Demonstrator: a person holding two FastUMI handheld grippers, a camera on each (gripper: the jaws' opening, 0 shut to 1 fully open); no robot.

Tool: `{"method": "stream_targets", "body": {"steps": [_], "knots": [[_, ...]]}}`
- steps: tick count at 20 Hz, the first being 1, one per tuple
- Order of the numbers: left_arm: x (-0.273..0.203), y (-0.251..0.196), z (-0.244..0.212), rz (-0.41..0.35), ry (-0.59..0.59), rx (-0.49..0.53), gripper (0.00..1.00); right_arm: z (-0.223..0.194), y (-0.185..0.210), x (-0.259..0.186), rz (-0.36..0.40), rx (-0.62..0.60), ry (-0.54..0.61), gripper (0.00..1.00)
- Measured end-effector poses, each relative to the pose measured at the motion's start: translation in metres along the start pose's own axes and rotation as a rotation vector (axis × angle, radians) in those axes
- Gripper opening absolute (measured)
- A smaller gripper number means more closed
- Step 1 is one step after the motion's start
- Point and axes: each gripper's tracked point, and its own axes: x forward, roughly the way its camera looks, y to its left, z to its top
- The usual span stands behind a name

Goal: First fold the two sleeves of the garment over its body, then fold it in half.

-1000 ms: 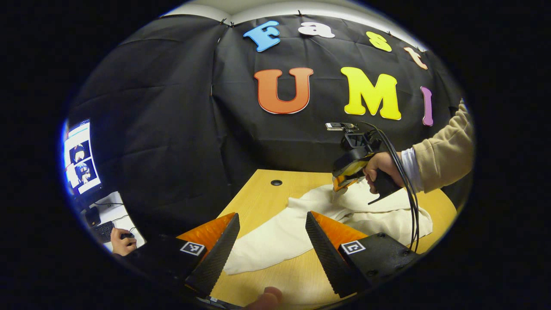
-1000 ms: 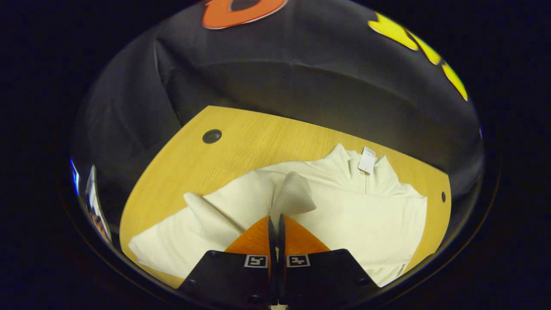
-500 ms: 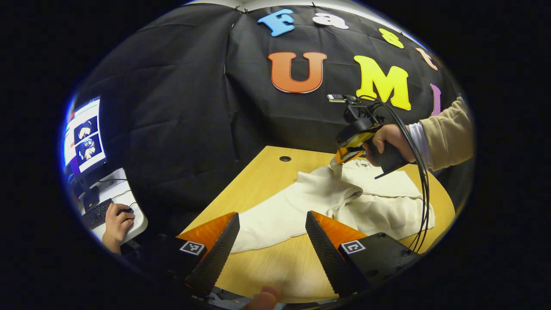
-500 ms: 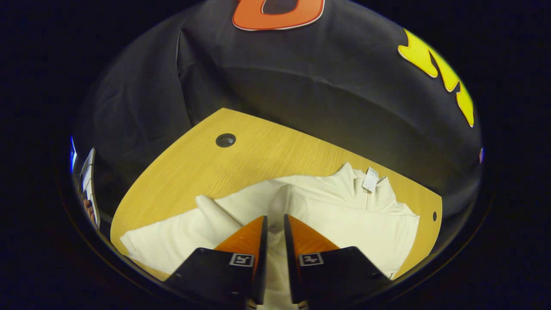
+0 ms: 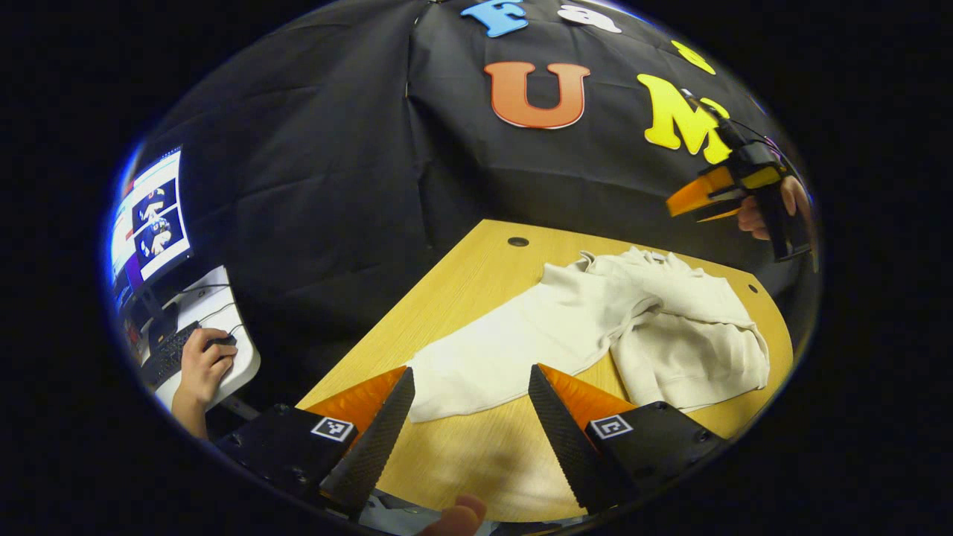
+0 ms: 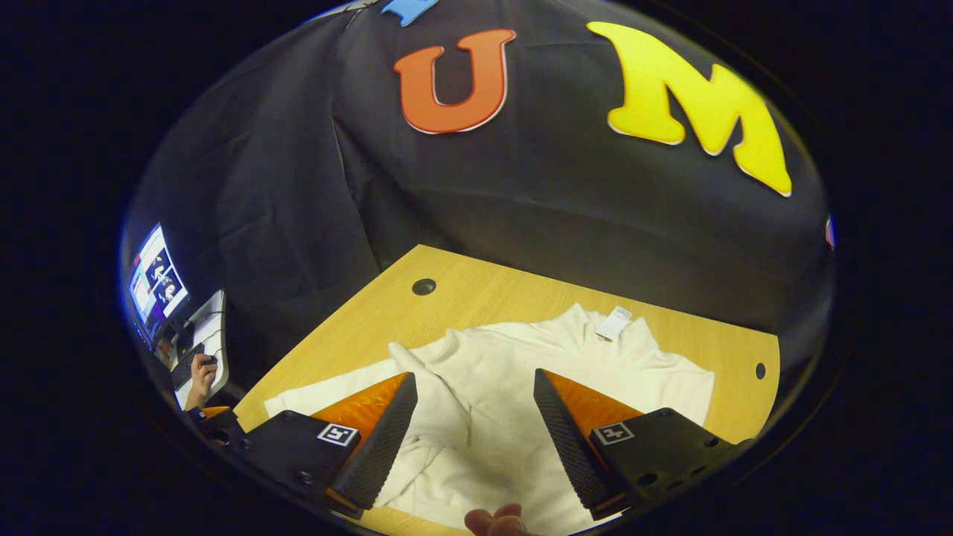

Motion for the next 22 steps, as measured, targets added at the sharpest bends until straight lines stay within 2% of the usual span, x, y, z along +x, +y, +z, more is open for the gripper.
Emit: {"method": "stream_targets", "body": {"steps": [4,8,11,15,19,22], "knots": [[0.022,0.022,-0.025,0.082,0.096,-0.073,0.99,-0.035,-0.07,-0.059,-0.065,0.021,-0.035,0.99],[0.044,0.03,-0.041,0.143,0.191,-0.203,0.99,-0.103,-0.128,-0.107,-0.153,0.006,0.028,0.99],[0.05,0.043,-0.055,0.24,0.286,-0.323,0.99,-0.151,-0.154,-0.132,-0.193,0.027,0.087,0.99],[0.06,0.053,-0.063,0.269,0.412,-0.436,0.99,-0.191,-0.161,-0.142,-0.219,0.084,0.156,0.99],[0.078,0.057,-0.062,0.25,0.483,-0.5,1.0,-0.19,-0.142,-0.133,-0.205,0.078,0.168,0.99],[0.078,0.062,-0.066,0.282,0.542,-0.49,0.96,-0.182,-0.115,-0.125,-0.165,0.054,0.166,0.99]]}}
